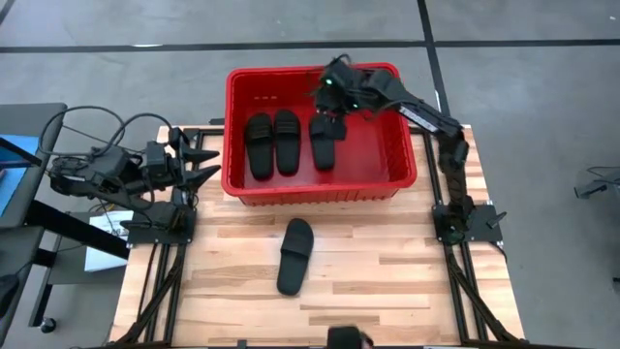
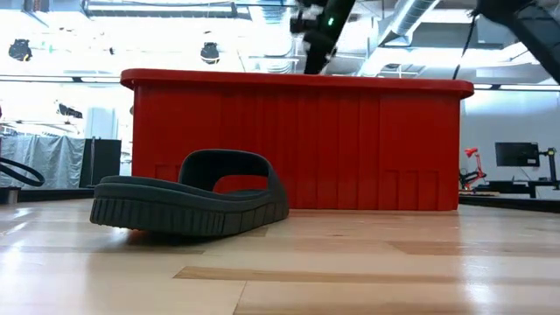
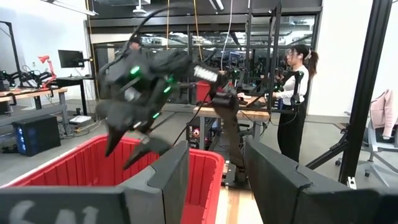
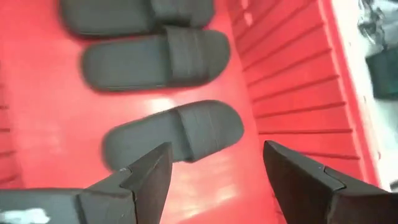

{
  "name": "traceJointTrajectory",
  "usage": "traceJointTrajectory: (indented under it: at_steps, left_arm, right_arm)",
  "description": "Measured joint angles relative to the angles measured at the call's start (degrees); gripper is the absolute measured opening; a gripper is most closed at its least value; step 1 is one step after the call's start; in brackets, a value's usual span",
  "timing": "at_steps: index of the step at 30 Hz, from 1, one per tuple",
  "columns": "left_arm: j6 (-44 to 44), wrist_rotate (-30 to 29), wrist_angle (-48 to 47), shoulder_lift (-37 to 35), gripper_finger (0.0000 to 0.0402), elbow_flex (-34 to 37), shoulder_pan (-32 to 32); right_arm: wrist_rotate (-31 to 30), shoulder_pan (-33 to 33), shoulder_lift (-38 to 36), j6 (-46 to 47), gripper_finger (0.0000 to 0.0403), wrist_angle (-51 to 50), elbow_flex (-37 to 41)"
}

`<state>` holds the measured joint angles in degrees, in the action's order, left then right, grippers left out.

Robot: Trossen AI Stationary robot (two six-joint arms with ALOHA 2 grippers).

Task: Pick and place slides into bin
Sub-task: Put the black slide into the red container

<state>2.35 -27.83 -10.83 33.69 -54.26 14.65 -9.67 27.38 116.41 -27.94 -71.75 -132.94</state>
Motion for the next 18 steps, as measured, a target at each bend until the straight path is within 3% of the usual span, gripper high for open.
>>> traceJointTrajectory:
  at_steps: [11, 18]
  left_arm:
    - [-0.38, 0.0, -0.43, 0.0, 0.0146, 0.0, -0.01]
    - [-3.33, 0.01, -2.17, 0.0, 0.0146, 0.0, 0.0]
  right_arm:
    - [-0.05, -14.01, -9.23, 11.94, 0.0244, -6.62, 0.08]
    - [0.12, -24.81, -9.37, 20.93, 0.0244, -9.36, 0.1]
